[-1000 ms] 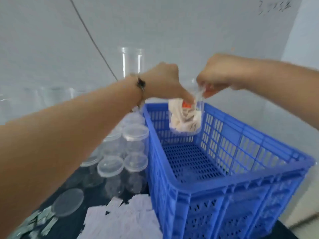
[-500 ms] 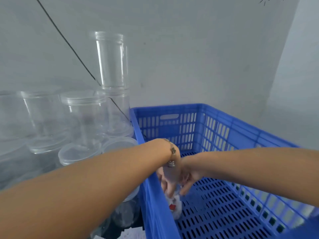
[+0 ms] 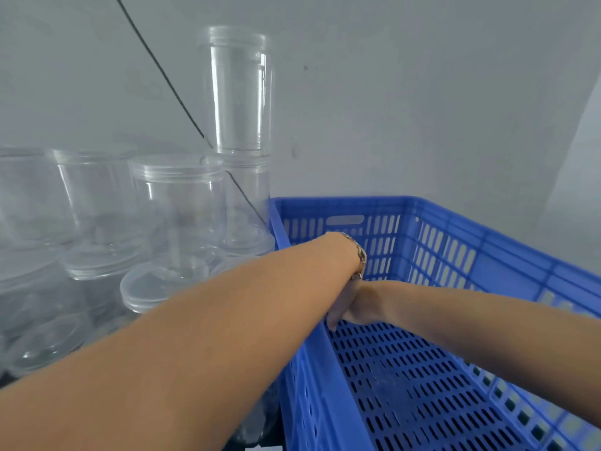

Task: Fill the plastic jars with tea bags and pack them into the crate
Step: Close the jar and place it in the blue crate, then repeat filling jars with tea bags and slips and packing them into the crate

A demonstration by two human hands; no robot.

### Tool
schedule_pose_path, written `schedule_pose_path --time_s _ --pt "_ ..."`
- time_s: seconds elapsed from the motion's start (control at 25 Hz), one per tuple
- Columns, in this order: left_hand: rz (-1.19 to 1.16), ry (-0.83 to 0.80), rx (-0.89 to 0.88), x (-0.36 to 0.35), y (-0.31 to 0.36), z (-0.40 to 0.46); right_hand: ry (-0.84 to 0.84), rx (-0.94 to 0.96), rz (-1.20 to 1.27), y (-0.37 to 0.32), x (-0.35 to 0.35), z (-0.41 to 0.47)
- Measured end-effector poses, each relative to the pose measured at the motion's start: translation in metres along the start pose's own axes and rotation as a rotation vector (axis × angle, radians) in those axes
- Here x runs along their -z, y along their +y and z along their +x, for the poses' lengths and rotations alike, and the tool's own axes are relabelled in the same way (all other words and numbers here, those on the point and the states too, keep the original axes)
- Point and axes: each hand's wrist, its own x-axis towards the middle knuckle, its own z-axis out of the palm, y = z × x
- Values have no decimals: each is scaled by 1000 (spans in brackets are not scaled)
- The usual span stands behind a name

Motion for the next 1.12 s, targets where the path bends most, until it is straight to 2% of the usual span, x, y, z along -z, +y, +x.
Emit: schedule_pose_path --time_s 0.08,0.12,0.16,0.24,0.44,0.56,0.6,0.68,0.76,0.88,0.92,0.96,1.0,1.04,1.12 --pt "-25 42 54 -4 -6 2 -67 55 37 10 -2 13" --pt "-19 41 70 -6 -6 1 -12 71 102 14 -3 12" --pt "-44 38 69 -8 -7 3 11 34 205 18 -1 13" --pt "-53 15 65 -10 -5 1 -65 15 331 24 -2 12" --pt "-40 60 19 -10 -10 -1 -232 49 221 22 -19 9" --pt "-114 75 54 -11 -21 -9 -88 51 216 1 -6 -8" --pt "-205 103 79 -10 -27 -15 31 34 222 -12 4 -18" --pt "-385 279 117 -5 -42 -40 214 190 272 -44 24 -50" --pt "-521 603 191 1 -58 -73 345 413 448 -70 45 -72" --pt "-763 1214 449 4 -90 -119 417 553 536 -115 71 -99" --pt "-820 1384 569 3 -102 -127 429 582 572 -127 77 -102" --pt "-896 1468 680 1 -113 -132 445 584 613 -139 80 -104" --pt "-1014 1442 761 -3 -123 -133 449 580 645 -149 81 -105" --pt "-1168 1332 797 -4 -130 -134 430 588 677 -157 79 -105" --pt "-1401 1071 744 -7 -141 -131 363 605 709 -171 74 -100"
